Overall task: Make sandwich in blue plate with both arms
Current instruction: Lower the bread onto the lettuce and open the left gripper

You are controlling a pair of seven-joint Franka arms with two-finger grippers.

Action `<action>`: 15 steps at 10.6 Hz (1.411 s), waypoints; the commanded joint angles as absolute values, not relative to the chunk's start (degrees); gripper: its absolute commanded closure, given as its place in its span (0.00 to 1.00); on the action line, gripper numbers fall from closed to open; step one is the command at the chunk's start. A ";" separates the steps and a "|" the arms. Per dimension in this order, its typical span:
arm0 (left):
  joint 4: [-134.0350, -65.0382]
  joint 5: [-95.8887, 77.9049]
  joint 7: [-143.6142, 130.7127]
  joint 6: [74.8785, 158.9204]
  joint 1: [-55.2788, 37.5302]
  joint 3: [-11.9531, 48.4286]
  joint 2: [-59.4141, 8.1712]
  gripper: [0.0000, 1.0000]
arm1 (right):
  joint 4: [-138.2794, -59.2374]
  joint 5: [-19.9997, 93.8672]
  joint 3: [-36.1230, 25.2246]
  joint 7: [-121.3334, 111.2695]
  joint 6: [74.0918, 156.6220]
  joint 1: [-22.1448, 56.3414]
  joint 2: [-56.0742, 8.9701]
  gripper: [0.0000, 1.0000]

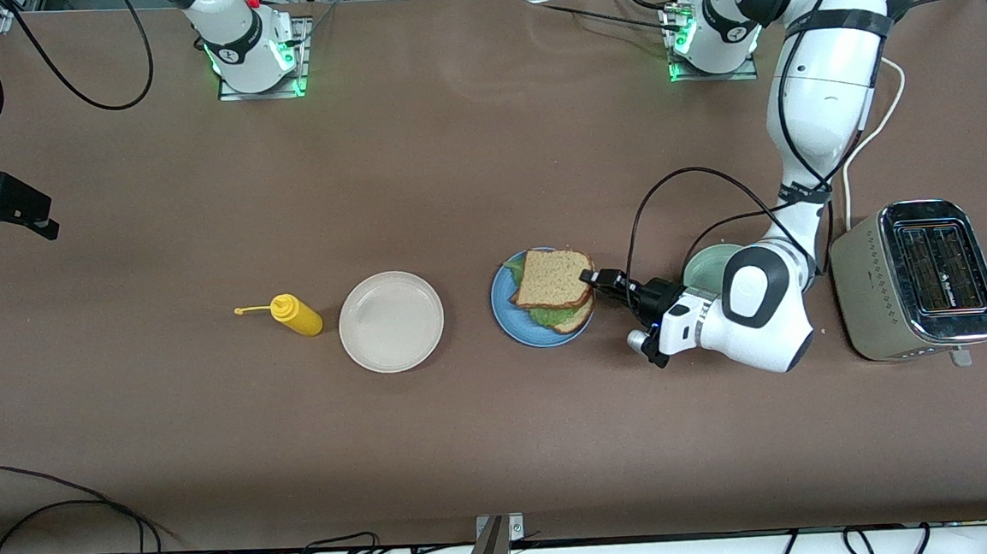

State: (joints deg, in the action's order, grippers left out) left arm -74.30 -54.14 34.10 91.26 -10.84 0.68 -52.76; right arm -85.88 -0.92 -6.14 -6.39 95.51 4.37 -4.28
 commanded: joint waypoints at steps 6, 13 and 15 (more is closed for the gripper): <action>-72.33 -43.36 38.06 94.75 -10.90 0.26 -52.04 0.00 | -84.90 -1.32 -6.15 -5.71 95.19 4.31 -4.48 0.00; -72.42 -25.52 28.41 87.30 -10.72 0.35 -38.96 0.00 | -84.90 -1.32 -6.15 -5.54 95.19 4.31 -4.48 0.00; -72.42 -18.15 26.55 82.29 -10.29 0.26 -32.73 0.00 | -84.90 -1.23 -6.06 -5.27 95.19 4.39 -4.48 0.00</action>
